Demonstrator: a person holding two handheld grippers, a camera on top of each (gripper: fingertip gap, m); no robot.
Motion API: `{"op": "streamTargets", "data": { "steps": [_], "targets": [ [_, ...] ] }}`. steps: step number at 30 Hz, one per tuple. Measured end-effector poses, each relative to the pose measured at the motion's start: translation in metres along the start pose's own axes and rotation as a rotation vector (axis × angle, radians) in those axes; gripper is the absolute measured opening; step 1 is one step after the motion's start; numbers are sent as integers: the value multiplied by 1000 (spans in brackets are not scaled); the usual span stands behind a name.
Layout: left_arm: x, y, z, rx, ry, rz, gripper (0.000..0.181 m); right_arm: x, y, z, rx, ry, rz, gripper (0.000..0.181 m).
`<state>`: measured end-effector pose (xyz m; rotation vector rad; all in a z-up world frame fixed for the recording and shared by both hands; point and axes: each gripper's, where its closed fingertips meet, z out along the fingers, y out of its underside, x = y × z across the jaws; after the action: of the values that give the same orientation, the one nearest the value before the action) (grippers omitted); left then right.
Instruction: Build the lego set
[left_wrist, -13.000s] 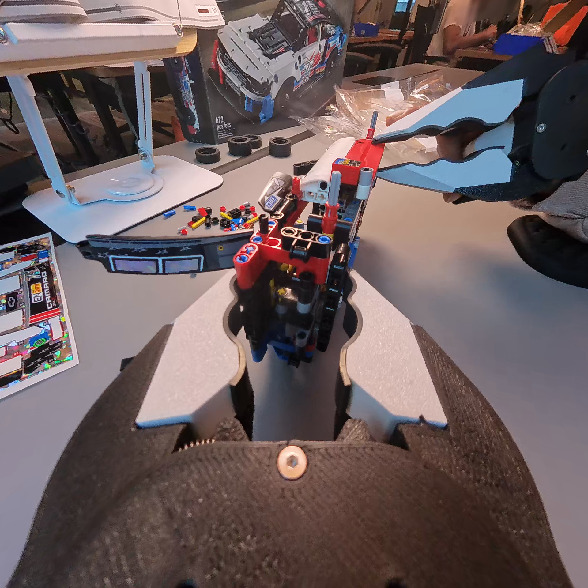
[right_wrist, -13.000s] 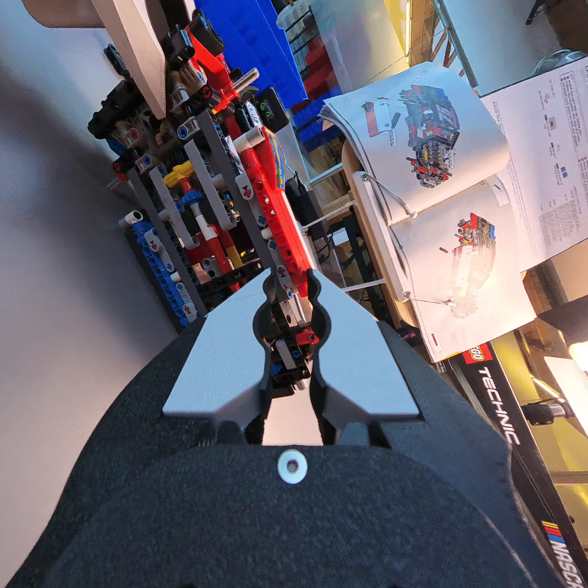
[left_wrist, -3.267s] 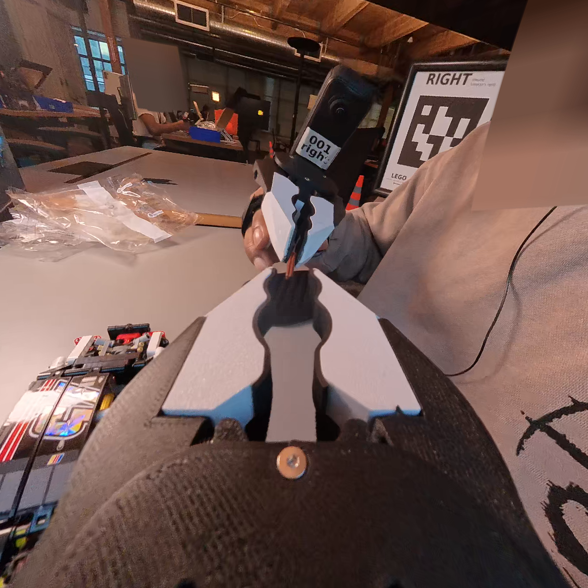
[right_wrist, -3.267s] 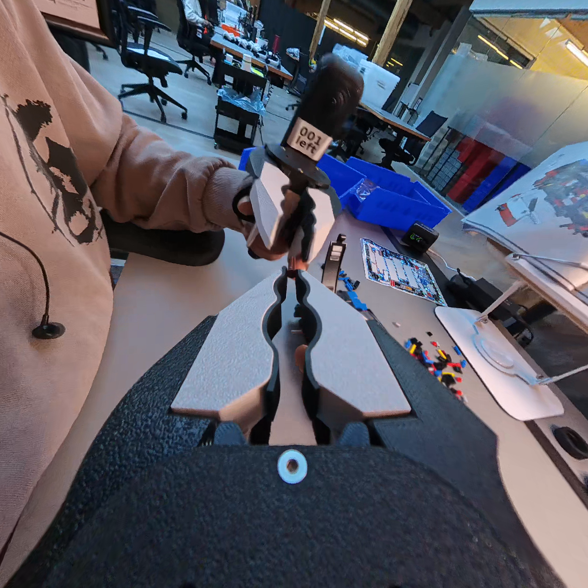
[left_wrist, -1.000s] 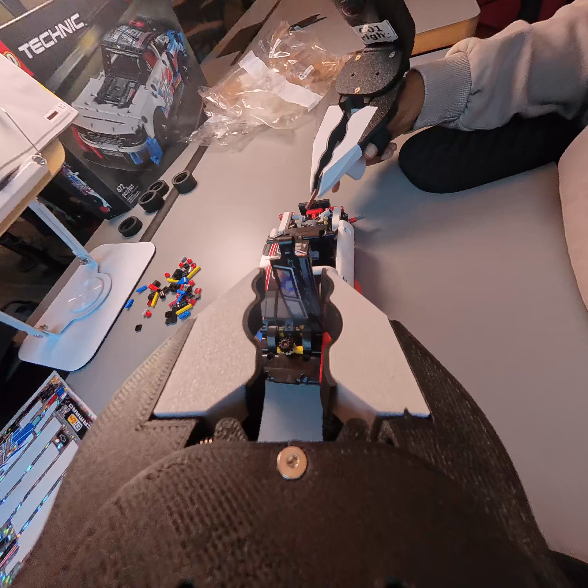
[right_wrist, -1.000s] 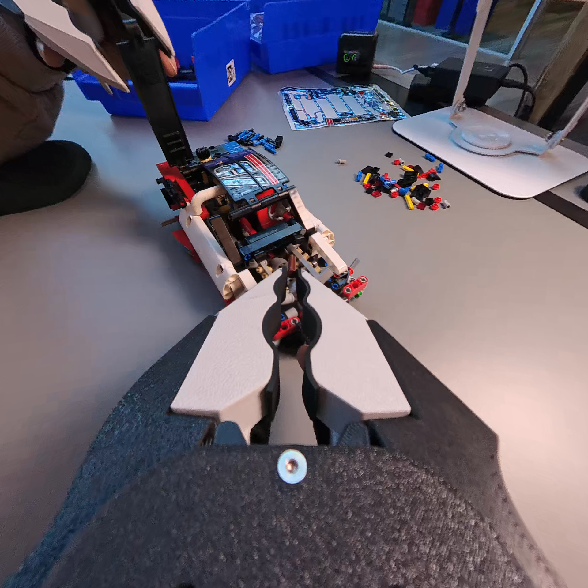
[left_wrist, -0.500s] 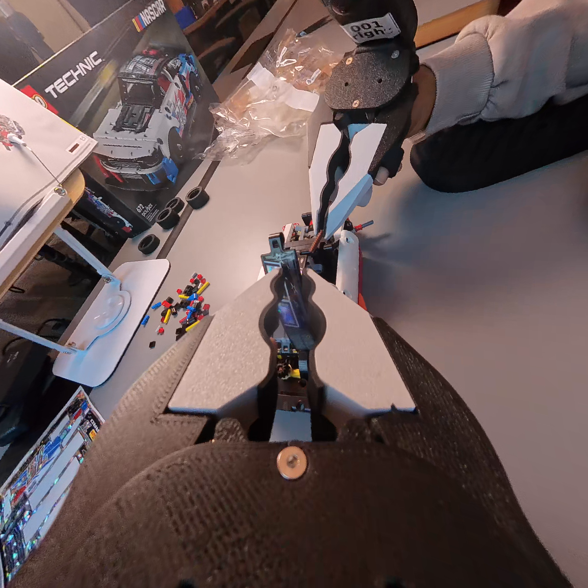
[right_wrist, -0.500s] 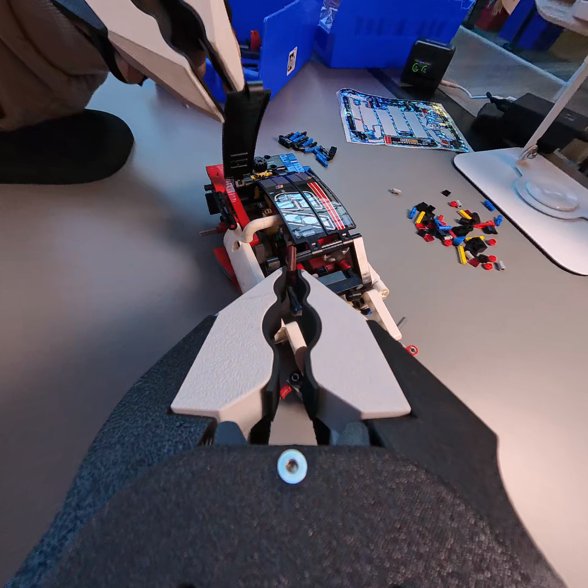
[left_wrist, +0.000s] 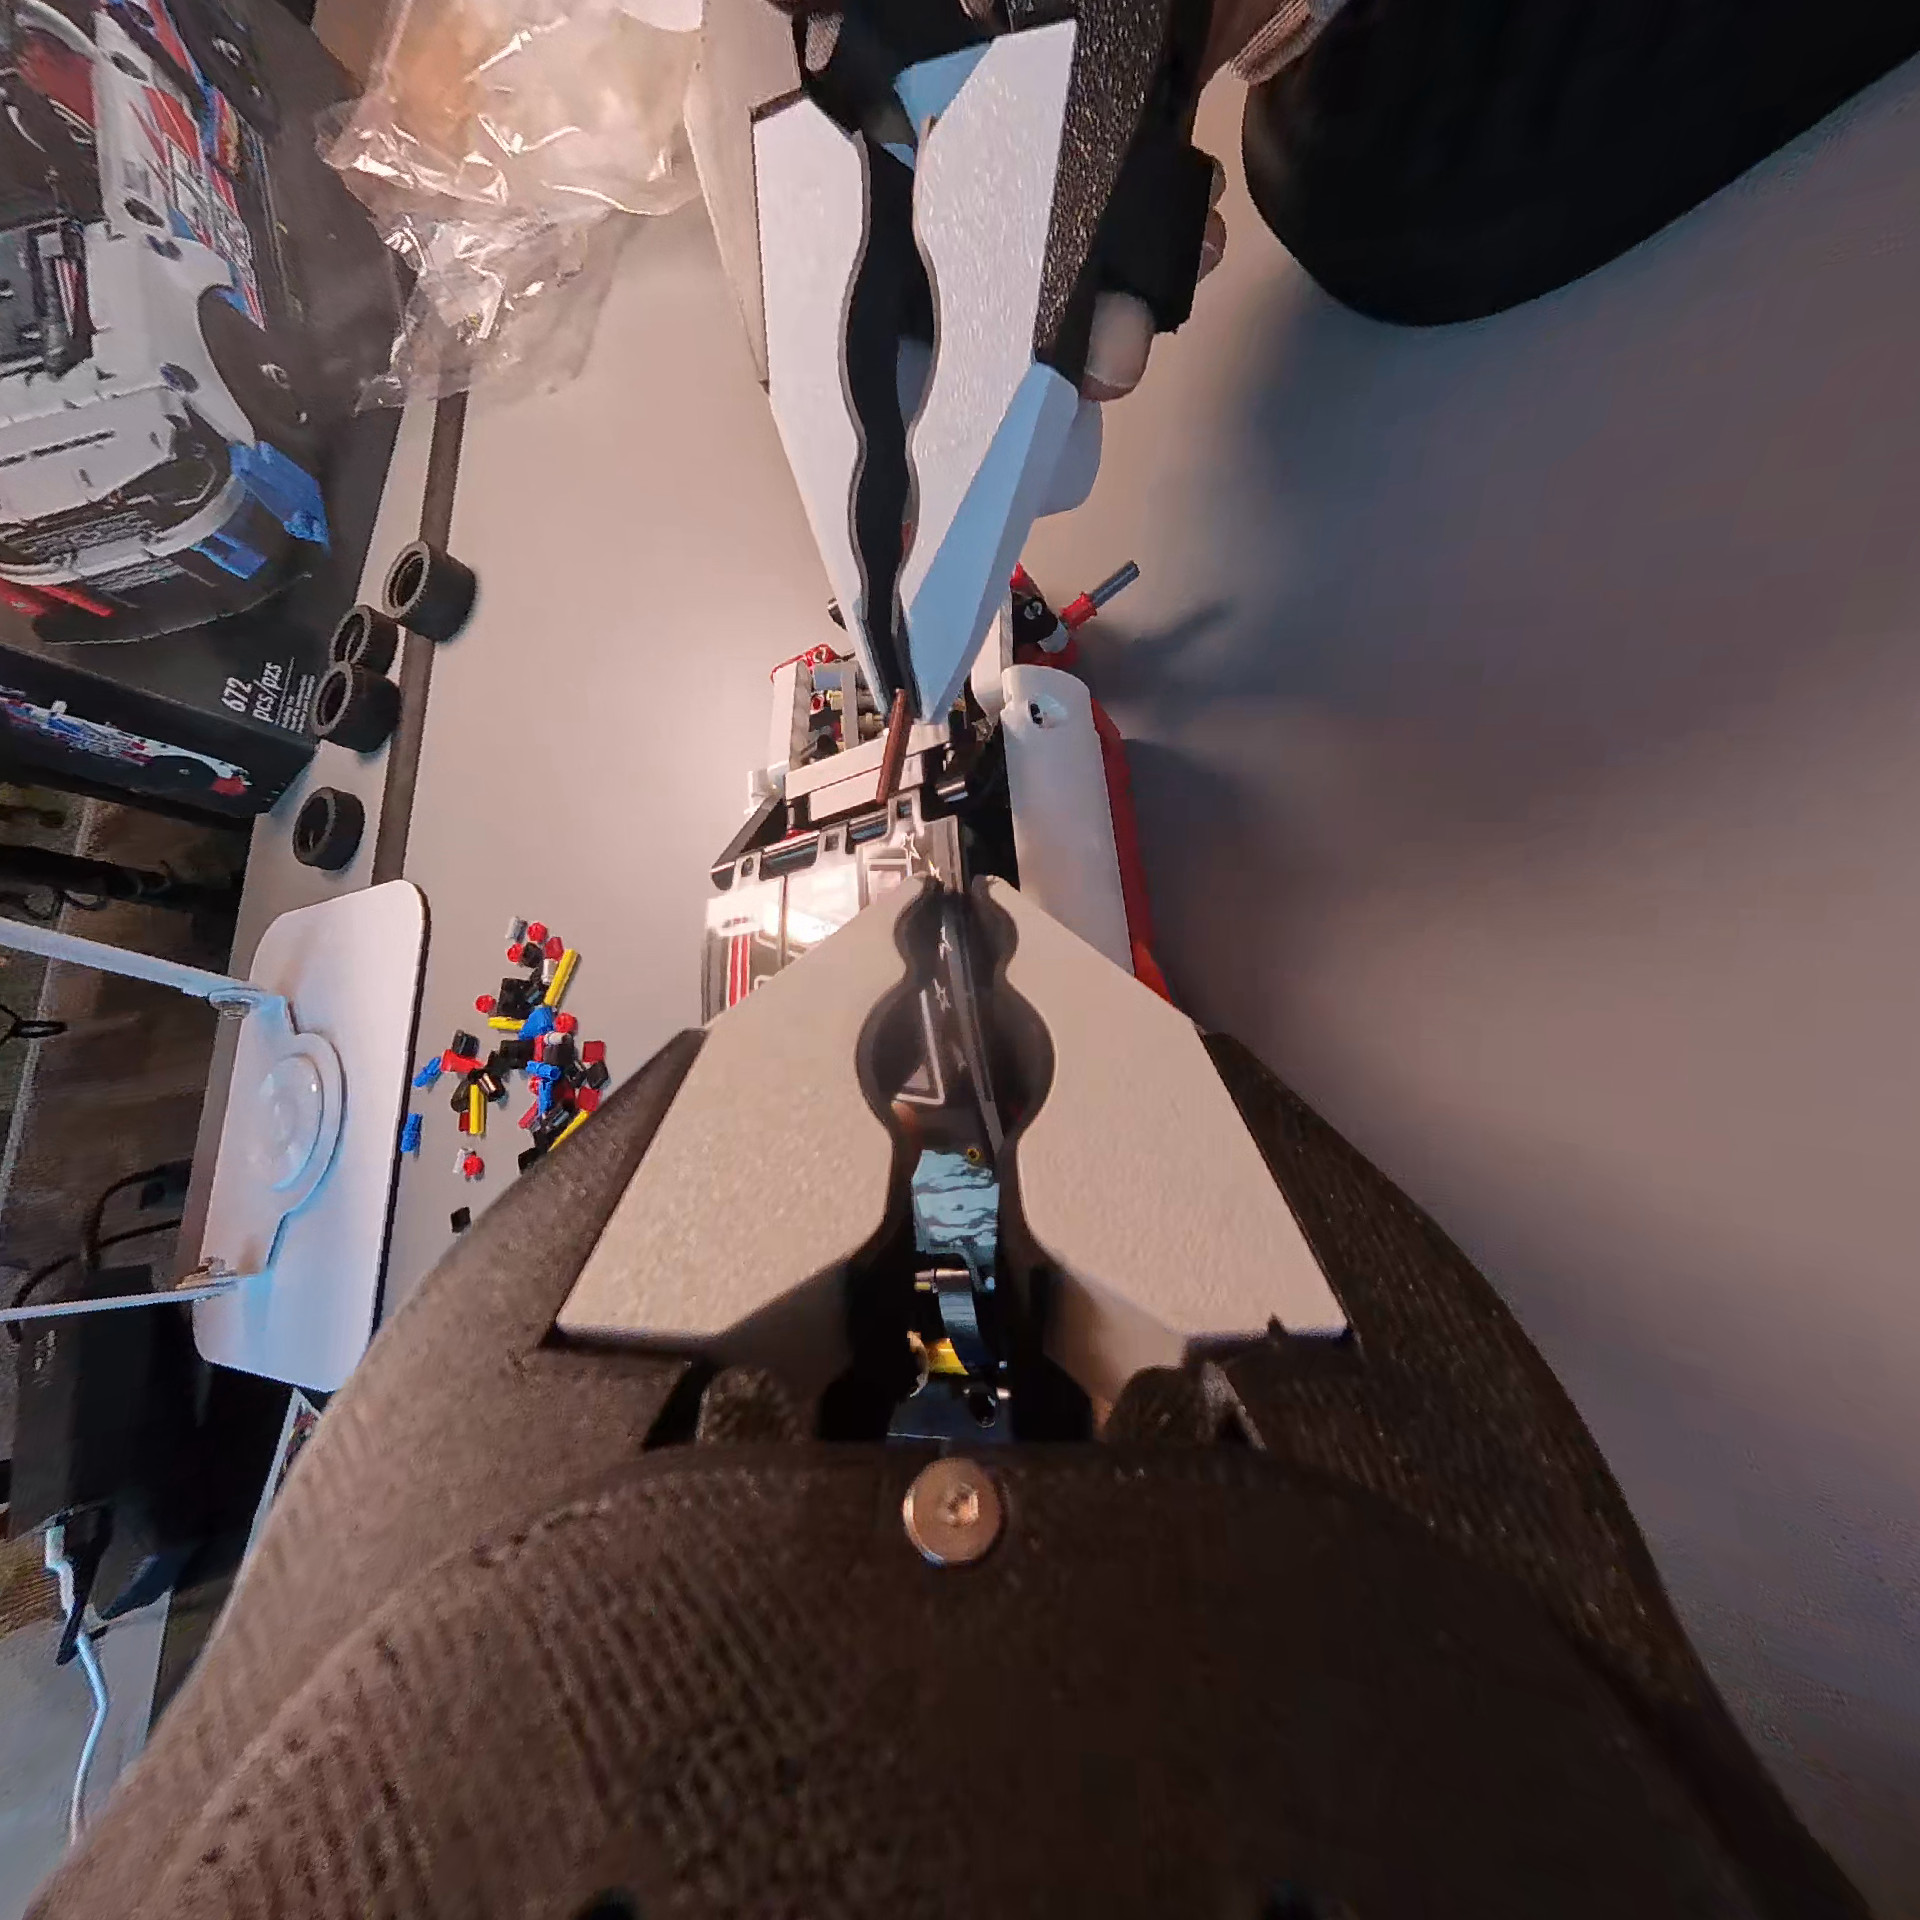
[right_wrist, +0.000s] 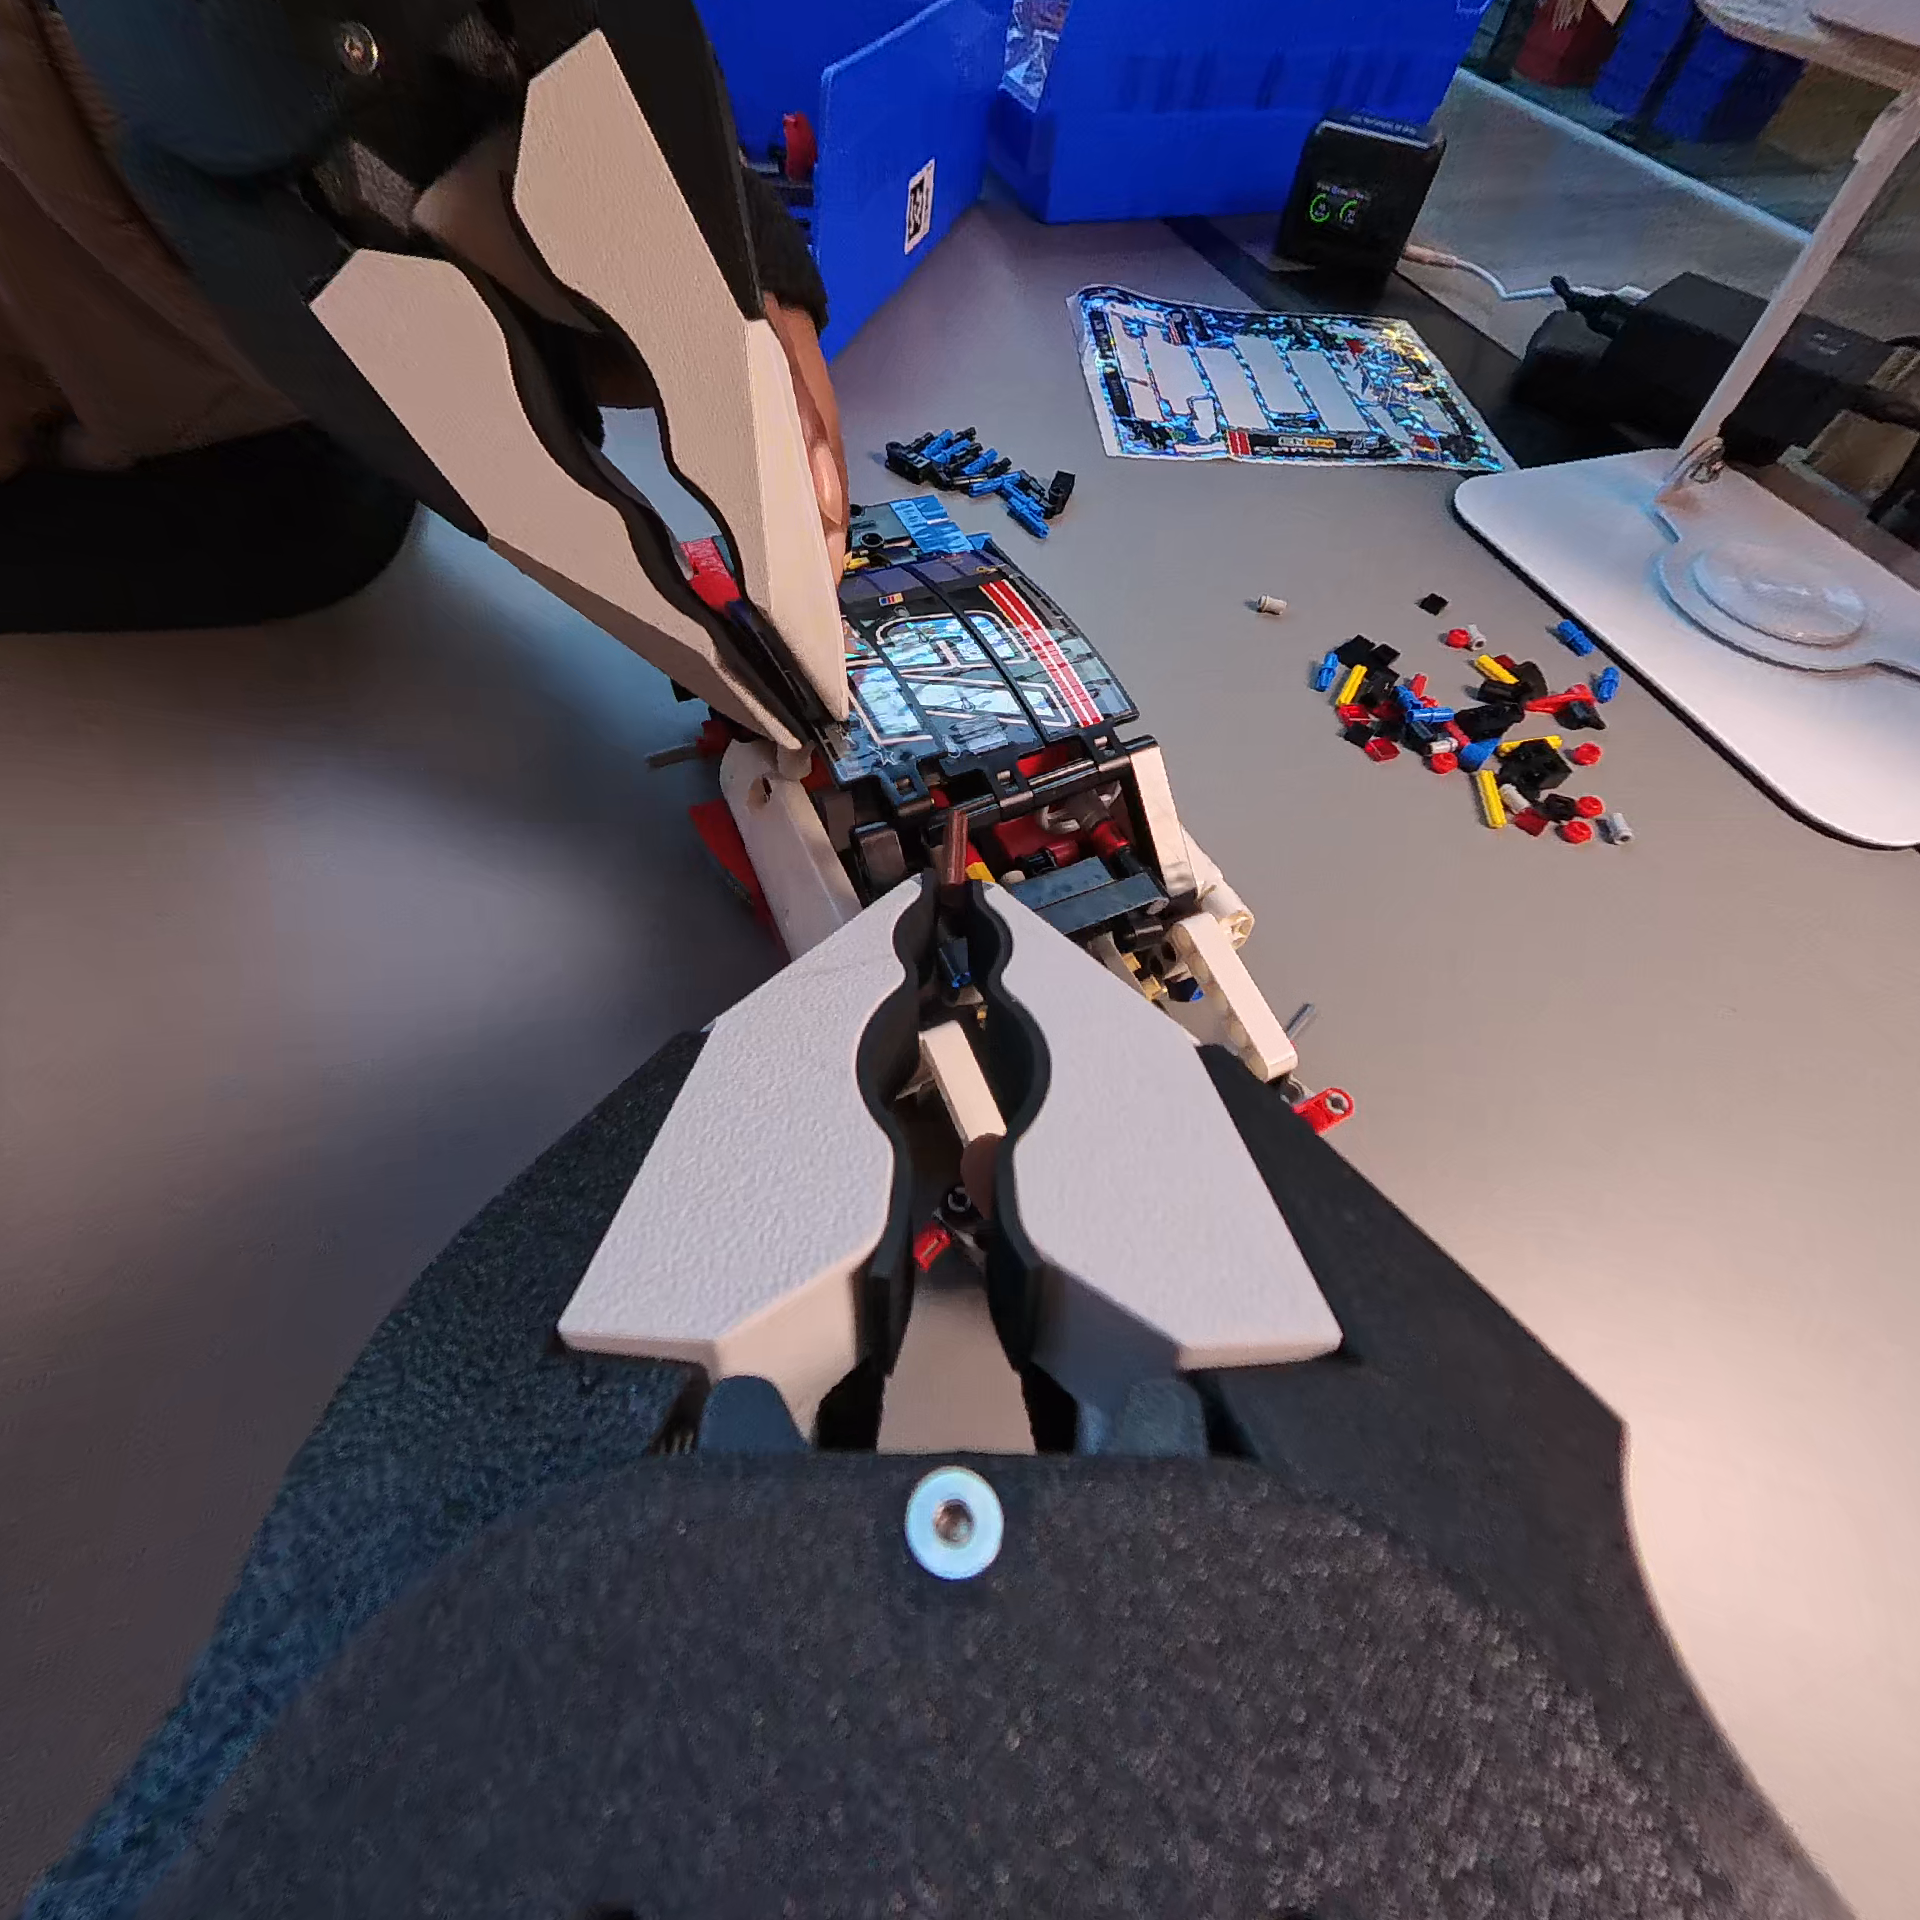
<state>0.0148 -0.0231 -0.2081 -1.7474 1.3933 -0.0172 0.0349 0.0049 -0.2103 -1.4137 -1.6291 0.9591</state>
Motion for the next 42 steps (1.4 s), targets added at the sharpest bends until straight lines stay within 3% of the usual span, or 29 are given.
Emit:
{"op": "streamTargets", "data": {
  "steps": [23, 28, 31, 35, 38, 42],
  "targets": [
    [1, 1, 1, -4, 19, -9, 4, -1, -1, -6, 22, 5, 15, 2],
    [-16, -3, -25, 114, 69, -209, 35, -3, -7, -15, 45, 45, 33, 2],
    [-39, 22, -36, 130, 90, -365, 51, -11, -10, -19, 57, 86, 101, 2],
    [-46, 61, -26, 117, 233, -597, 72, -26, -5, -11, 26, 178, 246, 2],
    [-29, 57, -21, 137, 340, -601, 77, -28, 0, -8, 19, 271, 315, 2],
    [-24, 55, -19, 96, 285, -580, 66, -34, 4, -9, 40, 309, 372, 2]
  ]
}}
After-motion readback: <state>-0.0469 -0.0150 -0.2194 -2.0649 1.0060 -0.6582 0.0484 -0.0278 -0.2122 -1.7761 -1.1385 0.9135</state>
